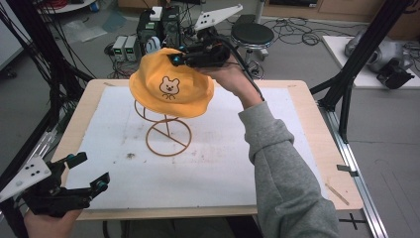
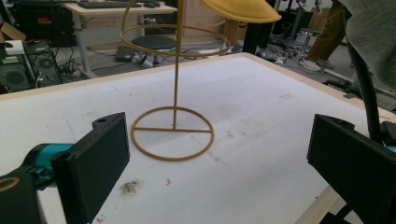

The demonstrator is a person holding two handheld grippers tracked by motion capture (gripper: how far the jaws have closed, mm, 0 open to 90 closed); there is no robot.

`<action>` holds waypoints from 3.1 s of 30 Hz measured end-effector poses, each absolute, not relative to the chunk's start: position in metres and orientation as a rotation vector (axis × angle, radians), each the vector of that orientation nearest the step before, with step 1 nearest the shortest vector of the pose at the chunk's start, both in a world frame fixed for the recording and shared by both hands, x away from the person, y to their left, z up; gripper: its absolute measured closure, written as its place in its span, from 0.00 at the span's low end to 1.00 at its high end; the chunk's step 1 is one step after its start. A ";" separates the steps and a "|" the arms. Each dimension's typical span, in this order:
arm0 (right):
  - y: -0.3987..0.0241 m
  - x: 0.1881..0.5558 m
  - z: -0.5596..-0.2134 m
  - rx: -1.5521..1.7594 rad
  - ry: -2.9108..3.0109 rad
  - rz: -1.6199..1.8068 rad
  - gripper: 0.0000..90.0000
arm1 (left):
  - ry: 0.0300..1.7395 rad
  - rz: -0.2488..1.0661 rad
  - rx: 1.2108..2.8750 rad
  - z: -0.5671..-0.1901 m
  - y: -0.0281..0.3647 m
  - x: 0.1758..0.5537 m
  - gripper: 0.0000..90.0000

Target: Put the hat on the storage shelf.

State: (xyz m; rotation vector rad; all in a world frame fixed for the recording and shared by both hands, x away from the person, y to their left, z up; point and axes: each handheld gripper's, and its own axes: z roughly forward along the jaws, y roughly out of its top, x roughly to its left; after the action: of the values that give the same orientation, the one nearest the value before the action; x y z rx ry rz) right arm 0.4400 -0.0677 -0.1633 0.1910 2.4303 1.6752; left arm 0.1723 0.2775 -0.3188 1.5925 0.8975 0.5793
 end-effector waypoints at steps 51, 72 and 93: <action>-0.013 0.467 -0.203 0.248 2.616 1.492 0.72 | 0.924 0.602 1.592 -0.320 0.284 0.156 0.07; -0.038 0.471 -0.193 0.536 2.447 1.526 0.12 | 0.932 0.602 1.589 -0.322 0.286 0.164 0.07; -0.122 0.433 -0.174 0.595 2.235 1.578 0.12 | 0.938 0.589 1.594 -0.325 0.291 0.188 0.07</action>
State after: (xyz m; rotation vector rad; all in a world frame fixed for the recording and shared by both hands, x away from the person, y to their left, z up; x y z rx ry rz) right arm 0.4334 -0.1221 -0.1737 0.5946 2.2352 1.5785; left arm 0.1880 0.2906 -0.3249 1.5939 0.9379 0.5888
